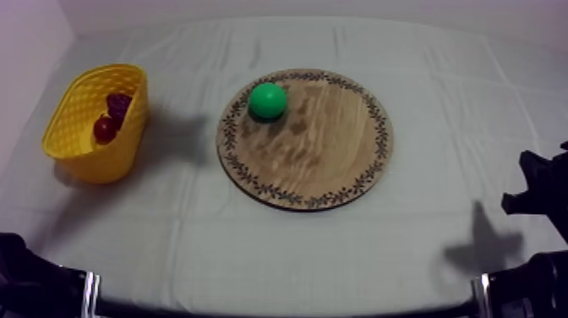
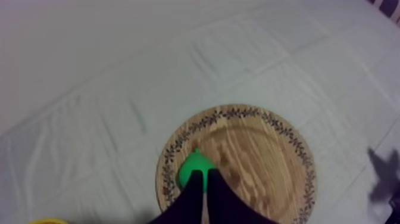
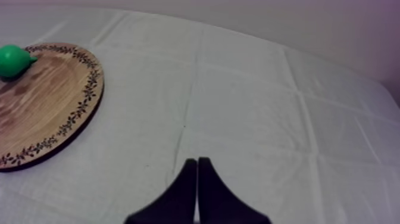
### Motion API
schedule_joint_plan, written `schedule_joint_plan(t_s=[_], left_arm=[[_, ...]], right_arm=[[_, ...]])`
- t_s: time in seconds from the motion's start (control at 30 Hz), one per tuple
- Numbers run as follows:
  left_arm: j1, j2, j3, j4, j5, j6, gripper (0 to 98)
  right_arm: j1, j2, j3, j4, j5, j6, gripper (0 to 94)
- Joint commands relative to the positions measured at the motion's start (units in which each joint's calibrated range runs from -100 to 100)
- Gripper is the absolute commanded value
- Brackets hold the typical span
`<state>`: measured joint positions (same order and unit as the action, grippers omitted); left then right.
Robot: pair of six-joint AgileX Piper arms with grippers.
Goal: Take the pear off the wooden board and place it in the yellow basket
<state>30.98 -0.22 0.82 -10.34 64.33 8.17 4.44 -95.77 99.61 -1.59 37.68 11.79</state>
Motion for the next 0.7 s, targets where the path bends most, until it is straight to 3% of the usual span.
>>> schedule_joint_plan(t_s=[0.0, 0.67], left_arm=[[0.3, 4.3, 0.0, -0.34, 0.0, 0.3, 0.0], [1.2, 23.0, -2.9, -3.67, -5.7, 4.1, 0.0]], right_arm=[[0.0, 0.0, 0.1, 0.0, 0.0, 0.0, 0.5], [0.0, 0.0, 0.1, 0.0, 0.0, 0.0, 0.5]])
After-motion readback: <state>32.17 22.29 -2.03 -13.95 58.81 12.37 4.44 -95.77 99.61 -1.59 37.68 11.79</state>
